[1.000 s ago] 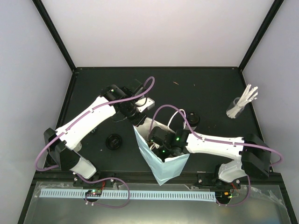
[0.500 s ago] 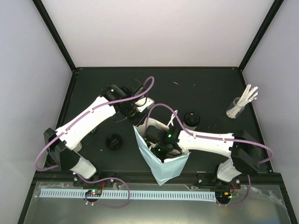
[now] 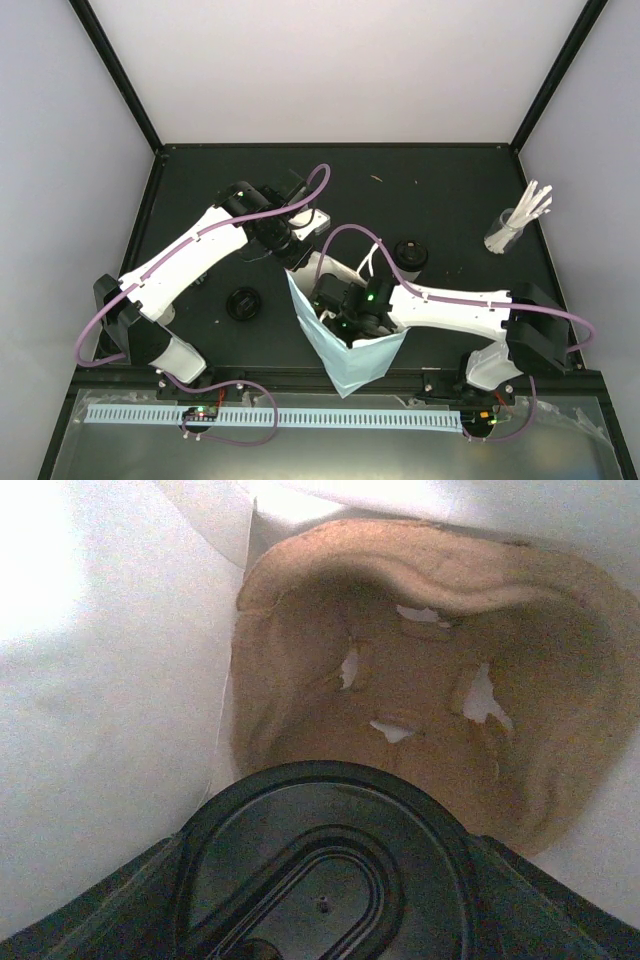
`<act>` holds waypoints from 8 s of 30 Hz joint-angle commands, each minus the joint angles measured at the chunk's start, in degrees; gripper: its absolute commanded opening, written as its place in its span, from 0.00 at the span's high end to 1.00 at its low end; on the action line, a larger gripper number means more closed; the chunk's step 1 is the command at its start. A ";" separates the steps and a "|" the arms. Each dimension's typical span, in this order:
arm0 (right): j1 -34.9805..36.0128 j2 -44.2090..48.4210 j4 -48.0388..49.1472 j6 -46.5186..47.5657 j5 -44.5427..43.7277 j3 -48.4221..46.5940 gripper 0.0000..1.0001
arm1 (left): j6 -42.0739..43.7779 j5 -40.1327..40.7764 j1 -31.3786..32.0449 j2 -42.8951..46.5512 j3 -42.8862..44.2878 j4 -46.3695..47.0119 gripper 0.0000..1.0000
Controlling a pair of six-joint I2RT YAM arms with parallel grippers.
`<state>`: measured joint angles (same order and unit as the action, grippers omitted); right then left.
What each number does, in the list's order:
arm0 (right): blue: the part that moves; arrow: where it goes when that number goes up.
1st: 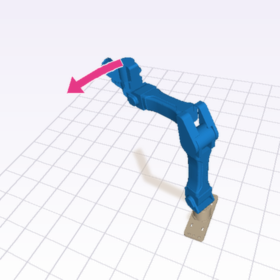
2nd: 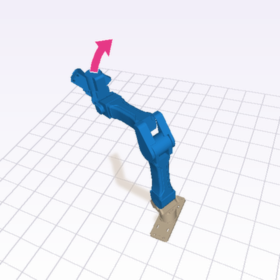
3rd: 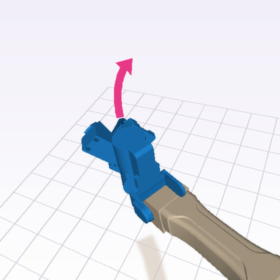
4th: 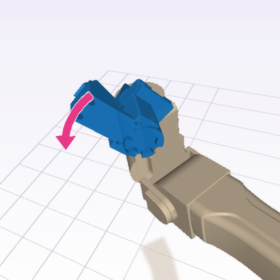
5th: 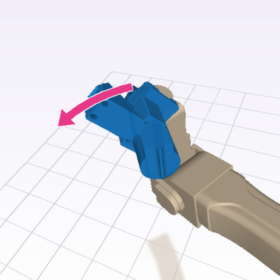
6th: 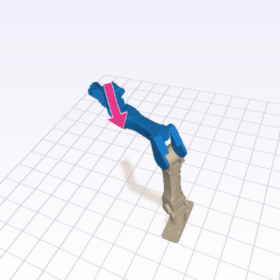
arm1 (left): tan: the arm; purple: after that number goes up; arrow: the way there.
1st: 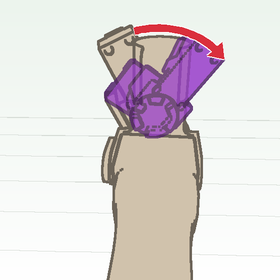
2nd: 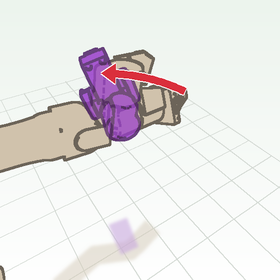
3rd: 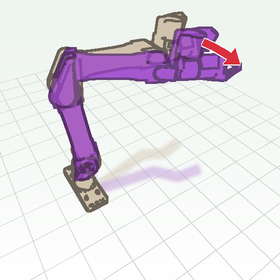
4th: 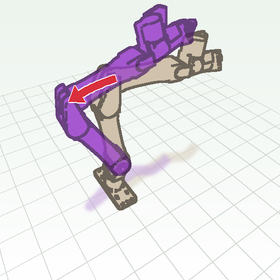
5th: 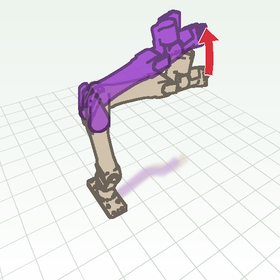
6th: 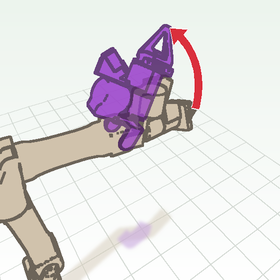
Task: Pack the takeout coffee
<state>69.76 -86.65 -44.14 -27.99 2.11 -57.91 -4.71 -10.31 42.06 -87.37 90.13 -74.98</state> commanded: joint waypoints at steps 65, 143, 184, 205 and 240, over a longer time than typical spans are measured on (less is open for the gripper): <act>-2.49 -6.76 -14.45 3.72 -17.30 -11.41 0.63 | -3.63 19.17 -1.04 4.84 5.55 3.52 0.97; -1.46 -0.86 -11.03 -4.60 2.83 9.62 0.63 | -2.84 17.10 -3.28 6.43 -1.56 8.45 0.98; -2.09 -7.22 -26.11 1.03 -19.88 -30.87 0.00 | -1.35 8.11 -1.73 8.27 0.16 8.88 0.97; -2.08 -0.89 -24.56 4.30 -26.05 -39.64 0.00 | -1.67 10.98 -1.62 7.49 -1.27 8.45 0.98; -2.08 27.49 -17.09 4.65 -27.04 -30.63 0.02 | 8.97 21.51 -1.27 13.08 3.07 12.53 0.98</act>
<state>67.75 -64.03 -63.29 -22.11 -23.99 -91.70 -0.05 8.25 40.25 -76.55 90.74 -65.95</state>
